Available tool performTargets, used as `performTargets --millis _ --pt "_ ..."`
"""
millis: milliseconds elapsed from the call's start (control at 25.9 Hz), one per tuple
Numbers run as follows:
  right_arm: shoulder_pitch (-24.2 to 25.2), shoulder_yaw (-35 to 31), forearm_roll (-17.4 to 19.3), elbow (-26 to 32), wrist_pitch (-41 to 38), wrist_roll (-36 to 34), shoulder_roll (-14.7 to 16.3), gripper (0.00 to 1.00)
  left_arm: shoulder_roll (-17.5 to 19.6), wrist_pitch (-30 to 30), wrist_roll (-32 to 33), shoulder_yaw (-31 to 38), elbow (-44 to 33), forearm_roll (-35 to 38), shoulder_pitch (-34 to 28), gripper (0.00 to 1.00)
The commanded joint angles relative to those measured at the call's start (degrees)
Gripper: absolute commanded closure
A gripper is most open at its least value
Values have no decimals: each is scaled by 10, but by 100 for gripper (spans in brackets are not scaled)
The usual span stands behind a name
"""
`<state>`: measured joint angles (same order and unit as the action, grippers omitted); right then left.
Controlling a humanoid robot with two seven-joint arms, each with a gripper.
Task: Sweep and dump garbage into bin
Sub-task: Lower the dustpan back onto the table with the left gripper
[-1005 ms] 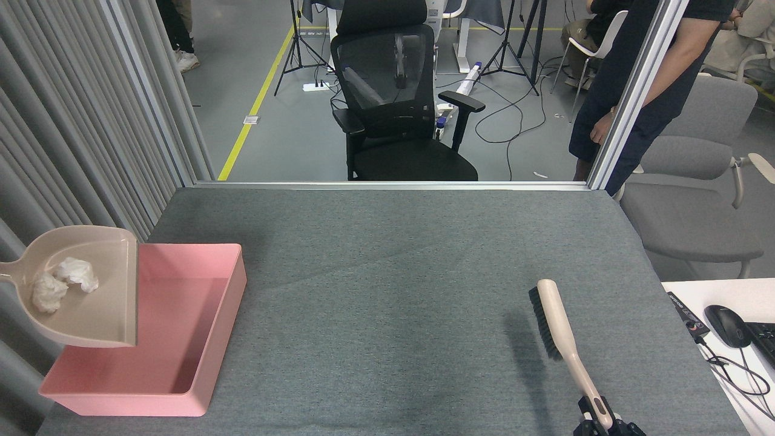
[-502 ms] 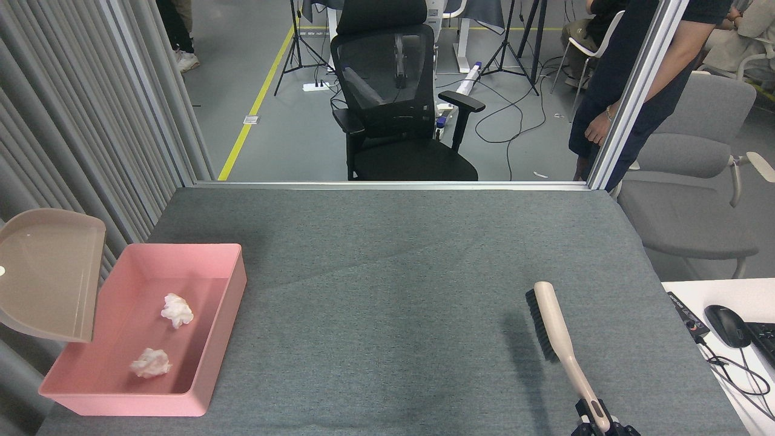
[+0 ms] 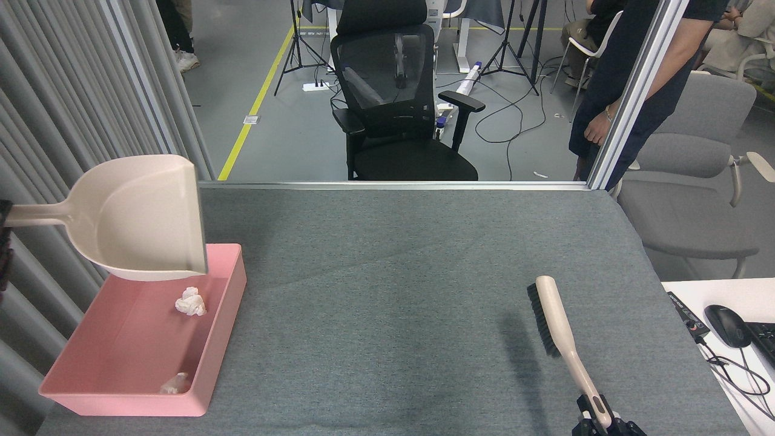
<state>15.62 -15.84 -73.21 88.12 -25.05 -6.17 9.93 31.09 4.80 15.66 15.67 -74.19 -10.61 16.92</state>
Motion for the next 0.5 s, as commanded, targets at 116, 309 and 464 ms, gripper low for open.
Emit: performTargets --millis 116,309,464 --pt "1 1 -1 14 4 0 -1 99 -200 14 -11 -39 -7 159 -19 77" --pt "1 1 -1 14 3 0 0 98 -298 36 -12 -42 23 257 -22 77" --pt "2 1 -1 14 2 0 1 98 -346 64 -19 -64 53 278 -22 77"
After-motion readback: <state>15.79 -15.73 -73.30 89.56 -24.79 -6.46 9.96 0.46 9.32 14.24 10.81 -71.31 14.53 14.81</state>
